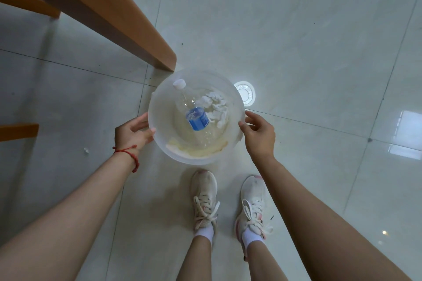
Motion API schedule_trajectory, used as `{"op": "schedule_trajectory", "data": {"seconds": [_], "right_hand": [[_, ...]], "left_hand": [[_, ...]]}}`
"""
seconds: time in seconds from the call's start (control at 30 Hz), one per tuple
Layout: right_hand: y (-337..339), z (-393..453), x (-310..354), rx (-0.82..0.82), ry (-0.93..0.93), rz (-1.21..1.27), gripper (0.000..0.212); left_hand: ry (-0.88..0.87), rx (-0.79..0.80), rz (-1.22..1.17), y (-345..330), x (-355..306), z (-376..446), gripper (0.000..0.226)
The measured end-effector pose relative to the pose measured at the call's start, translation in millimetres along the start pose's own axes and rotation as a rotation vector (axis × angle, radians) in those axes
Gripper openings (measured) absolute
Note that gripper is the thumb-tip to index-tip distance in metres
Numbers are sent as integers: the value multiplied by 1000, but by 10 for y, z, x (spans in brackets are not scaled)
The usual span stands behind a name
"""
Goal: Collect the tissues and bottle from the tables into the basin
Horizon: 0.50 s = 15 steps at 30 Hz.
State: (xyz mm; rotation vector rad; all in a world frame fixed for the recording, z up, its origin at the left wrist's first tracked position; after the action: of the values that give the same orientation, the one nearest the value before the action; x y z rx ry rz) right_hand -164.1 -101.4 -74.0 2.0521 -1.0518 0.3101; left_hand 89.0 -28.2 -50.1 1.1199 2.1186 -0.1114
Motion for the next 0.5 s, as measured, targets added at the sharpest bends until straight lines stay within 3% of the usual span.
{"op": "schedule_trajectory", "data": {"seconds": [0.27, 0.5], "right_hand": [[-54, 57, -60, 48, 39, -22, 34], [145, -207, 140, 65, 32, -30, 36]], "left_hand": [[-18, -14, 19, 8, 91, 103, 52], [-14, -117, 108, 21, -50, -222, 54]]}}
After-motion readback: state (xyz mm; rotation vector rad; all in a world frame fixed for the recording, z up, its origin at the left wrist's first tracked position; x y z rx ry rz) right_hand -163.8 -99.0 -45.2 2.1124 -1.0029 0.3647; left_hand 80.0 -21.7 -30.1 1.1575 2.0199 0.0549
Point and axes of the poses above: each hand's wrist, its own z-axis towards the middle knuckle, its own y-axis out of the back of the hand, x = y × z, the point moved 2 cm from there along z, towards the middle knuckle, and after that the axes turned 15 degrees about -z, right-handed, at the moved point
